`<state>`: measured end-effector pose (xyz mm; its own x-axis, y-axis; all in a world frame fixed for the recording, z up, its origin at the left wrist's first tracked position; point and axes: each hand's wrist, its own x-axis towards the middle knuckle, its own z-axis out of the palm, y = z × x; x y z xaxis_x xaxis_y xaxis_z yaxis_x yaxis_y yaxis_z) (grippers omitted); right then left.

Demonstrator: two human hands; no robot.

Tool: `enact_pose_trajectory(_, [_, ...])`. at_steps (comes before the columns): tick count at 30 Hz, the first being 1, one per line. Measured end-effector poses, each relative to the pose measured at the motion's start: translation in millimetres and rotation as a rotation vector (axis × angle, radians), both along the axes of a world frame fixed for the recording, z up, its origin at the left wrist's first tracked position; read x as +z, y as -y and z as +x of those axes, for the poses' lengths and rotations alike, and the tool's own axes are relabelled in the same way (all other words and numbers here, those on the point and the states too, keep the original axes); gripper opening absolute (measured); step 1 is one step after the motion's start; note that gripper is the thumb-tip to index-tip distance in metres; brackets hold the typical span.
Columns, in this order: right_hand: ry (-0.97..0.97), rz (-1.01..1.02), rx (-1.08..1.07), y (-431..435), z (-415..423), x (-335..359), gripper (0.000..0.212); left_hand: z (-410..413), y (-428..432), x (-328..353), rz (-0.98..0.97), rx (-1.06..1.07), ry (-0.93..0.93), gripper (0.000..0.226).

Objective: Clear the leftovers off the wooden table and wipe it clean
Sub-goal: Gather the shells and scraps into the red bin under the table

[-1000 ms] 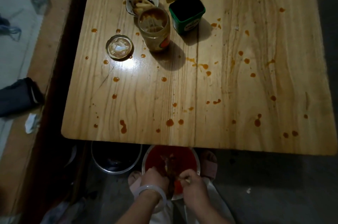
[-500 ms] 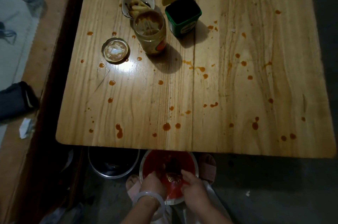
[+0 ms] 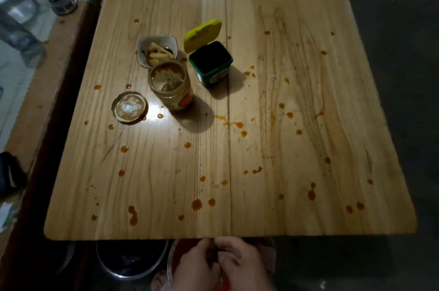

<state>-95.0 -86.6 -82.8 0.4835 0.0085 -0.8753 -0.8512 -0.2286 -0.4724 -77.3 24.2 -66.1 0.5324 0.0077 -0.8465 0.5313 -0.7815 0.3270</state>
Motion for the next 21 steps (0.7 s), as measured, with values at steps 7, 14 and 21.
enact_pose_trajectory(7, [0.102,0.002,-0.017,26.0,42.1,50.2,0.029,41.0,14.8,36.1,-0.072,0.022,0.122,0.023])
enact_pose_trajectory(14, [0.366,-0.191,-0.258,69.5,126.8,70.8,0.018,88.6,28.7,52.9,-0.112,0.111,0.247,0.024])
enact_pose_trajectory(21, [0.537,-0.47,-0.268,116.2,253.9,46.0,0.016,146.7,50.7,51.9,-0.042,0.079,0.436,0.028])
